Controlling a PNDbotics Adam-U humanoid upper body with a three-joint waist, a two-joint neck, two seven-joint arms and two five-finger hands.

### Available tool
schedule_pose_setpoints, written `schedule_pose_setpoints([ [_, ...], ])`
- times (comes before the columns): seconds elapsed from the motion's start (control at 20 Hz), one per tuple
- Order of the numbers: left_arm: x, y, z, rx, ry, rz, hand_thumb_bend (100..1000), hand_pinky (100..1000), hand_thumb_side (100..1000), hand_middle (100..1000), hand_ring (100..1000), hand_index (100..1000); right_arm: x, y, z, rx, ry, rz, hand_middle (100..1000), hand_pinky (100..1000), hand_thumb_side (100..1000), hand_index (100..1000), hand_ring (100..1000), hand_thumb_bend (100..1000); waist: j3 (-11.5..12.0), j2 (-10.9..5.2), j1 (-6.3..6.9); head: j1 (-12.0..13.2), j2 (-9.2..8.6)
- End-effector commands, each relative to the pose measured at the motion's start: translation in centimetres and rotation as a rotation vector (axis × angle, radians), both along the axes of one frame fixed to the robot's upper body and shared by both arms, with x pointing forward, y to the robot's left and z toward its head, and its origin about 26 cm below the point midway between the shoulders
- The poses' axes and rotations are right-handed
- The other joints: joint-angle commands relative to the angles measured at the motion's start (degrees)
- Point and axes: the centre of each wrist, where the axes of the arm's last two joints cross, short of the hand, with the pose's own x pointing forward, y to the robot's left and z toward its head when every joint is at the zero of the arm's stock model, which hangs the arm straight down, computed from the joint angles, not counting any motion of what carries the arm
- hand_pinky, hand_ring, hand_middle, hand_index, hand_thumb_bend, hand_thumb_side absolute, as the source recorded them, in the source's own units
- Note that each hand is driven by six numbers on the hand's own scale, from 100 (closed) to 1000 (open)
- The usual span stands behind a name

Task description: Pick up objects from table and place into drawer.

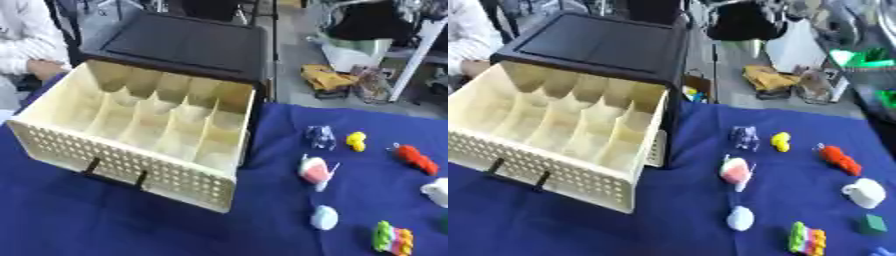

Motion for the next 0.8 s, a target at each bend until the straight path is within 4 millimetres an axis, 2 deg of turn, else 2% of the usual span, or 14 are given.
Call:
schedule_pose_setpoints([
  [0.05,-0.3,0.0,1.0,0.020,-0.030,-0.009,420,634,1000,739,784,857,1.1,1.5,0.6,0.022,0.046,0.014,383,838,456,389,793,100,0.25,-0.77,0.37,-0.69,0.80],
  [0.3,-0.3,-0.2,1.1,0.017,-0.036,-0.015,419,632,1000,739,784,857,3.3,3.9,0.3,0.038,0.090,0.033,377,838,460,384,794,100,1.18,-0.26,0.13,-1.14,1.01],
  [0.8,-0.2,-0.6,1.5,0.011,-0.049,-0.034,418,631,1000,738,783,857,6.6,6.6,-1.0,0.029,0.159,0.005,386,839,464,390,800,100,3.48,0.43,-0.73,-2.42,0.84],
])
